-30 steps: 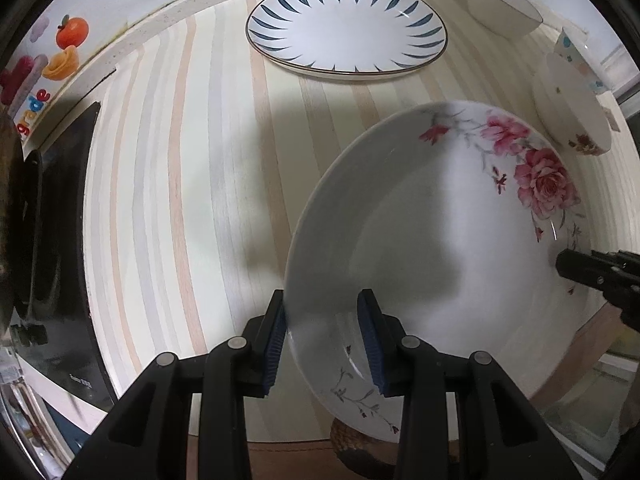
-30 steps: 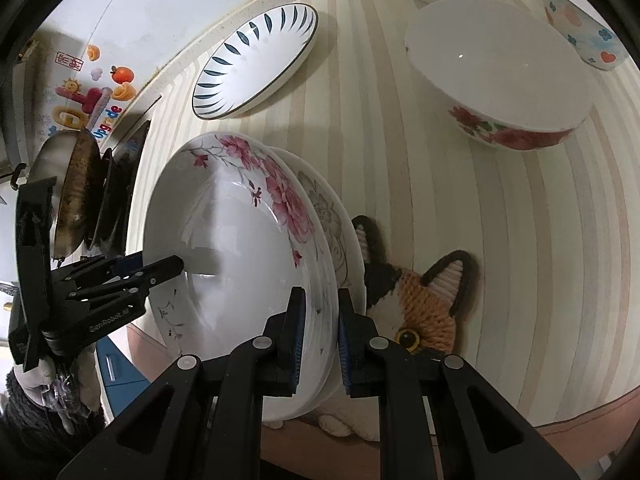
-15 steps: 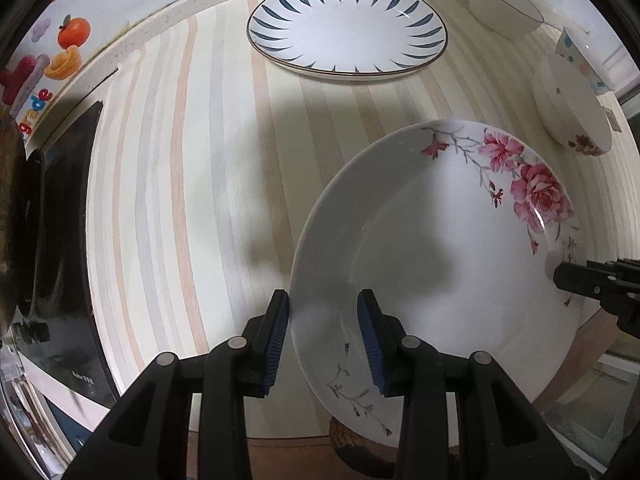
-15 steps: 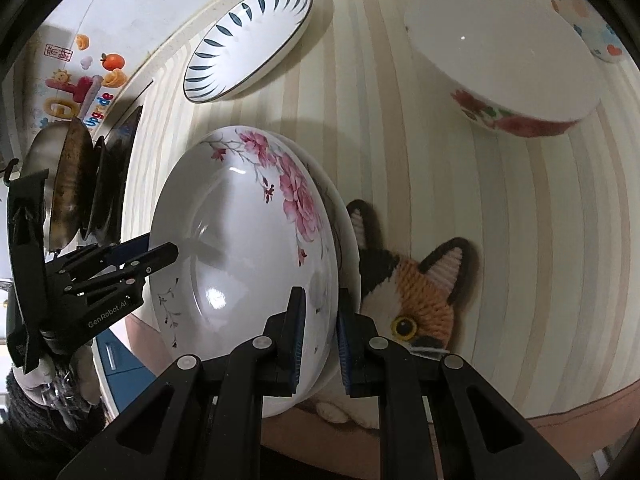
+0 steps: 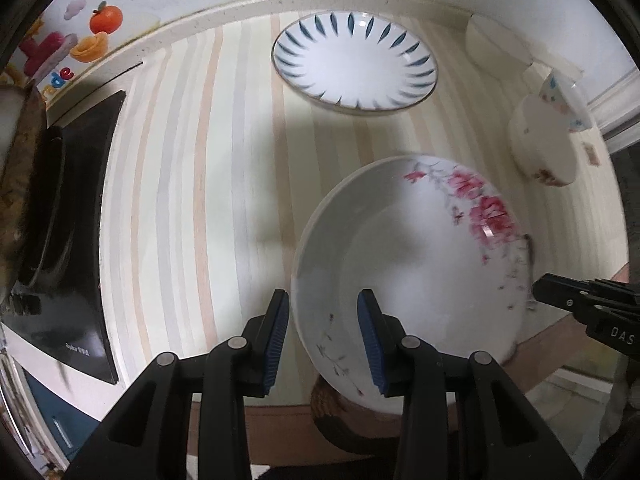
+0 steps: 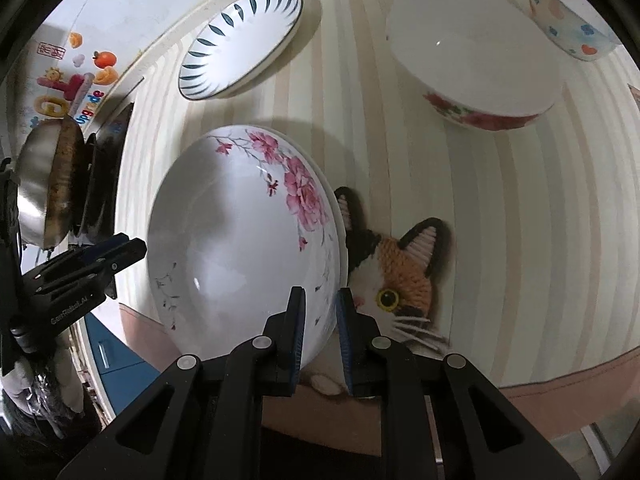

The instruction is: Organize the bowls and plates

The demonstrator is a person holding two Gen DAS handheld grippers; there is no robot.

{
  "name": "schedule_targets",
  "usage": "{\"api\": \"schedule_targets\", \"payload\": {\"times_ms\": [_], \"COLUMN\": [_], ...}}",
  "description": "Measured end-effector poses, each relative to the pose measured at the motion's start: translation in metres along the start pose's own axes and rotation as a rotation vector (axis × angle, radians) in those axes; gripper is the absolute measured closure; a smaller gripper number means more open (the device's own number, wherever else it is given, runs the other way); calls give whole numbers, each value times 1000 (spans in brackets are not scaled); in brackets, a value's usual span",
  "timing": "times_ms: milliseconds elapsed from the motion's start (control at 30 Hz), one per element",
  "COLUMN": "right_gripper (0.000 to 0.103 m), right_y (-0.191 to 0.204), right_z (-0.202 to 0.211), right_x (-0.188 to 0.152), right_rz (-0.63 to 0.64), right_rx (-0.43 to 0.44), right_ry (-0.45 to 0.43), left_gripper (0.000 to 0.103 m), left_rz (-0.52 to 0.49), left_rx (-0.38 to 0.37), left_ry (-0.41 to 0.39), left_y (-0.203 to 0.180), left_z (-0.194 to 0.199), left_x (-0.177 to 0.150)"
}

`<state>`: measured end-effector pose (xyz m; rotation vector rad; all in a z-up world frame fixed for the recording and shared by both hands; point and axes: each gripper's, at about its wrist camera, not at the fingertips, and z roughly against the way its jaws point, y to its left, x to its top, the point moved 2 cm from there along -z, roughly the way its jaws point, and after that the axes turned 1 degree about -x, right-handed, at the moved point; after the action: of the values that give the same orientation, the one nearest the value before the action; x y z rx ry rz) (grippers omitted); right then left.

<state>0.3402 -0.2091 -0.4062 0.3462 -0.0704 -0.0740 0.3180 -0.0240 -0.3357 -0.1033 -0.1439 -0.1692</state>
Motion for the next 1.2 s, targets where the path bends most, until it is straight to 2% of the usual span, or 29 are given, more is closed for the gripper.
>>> {"api": "schedule_targets", "payload": {"times_ms": [167, 233, 267, 300, 367, 467, 667, 767, 867, 900, 1000, 1033, 1133, 1200], "right_gripper": [83, 71, 59, 52, 49, 49, 49, 49, 49, 49, 51, 52, 65, 80], "right_y": [9, 17, 20, 23, 28, 34, 31, 27, 25, 25, 24, 23, 24, 24], "right_z": [29, 43, 48, 52, 61, 68, 55, 38, 14, 7, -16, -22, -36, -44], "right_x": [1, 8, 13, 16, 31, 62, 147, 188, 224, 231, 251, 257, 268, 272], "right_rz": [23, 33, 35, 35, 38, 38, 19, 9, 3, 1, -4, -2, 0, 0], "right_rx": [22, 37, 43, 50, 74, 81, 54, 36, 22, 26, 21, 18, 11, 12], "right_ry": [-33, -47, -54, -61, -82, -115, -178, -178, -157, -149, -123, -120, -105, -90], "left_gripper": [69, 69, 68, 68, 68, 68, 68, 68, 68, 68, 68, 68, 69, 75], "left_rz": [38, 66, 76, 79, 92, 126, 200, 217, 232, 225, 209, 198, 167, 151], "left_rx": [-38, -67, -70, -64, -56, -38, -20, -5, -32, -60, -63, -61, -76, -75], "left_ry": [-48, -71, -86, -95, -108, -114, -61, -21, 36, 68, 110, 115, 101, 86], "left_y": [1, 2, 3, 4, 9, 21, 50, 61, 67, 67, 66, 65, 62, 60], "left_z": [26, 37, 42, 43, 44, 36, -4, -32, -62, -75, -99, -104, -113, -112], "left_x": [12, 23, 31, 39, 56, 90, 149, 173, 192, 199, 210, 213, 219, 222]}}
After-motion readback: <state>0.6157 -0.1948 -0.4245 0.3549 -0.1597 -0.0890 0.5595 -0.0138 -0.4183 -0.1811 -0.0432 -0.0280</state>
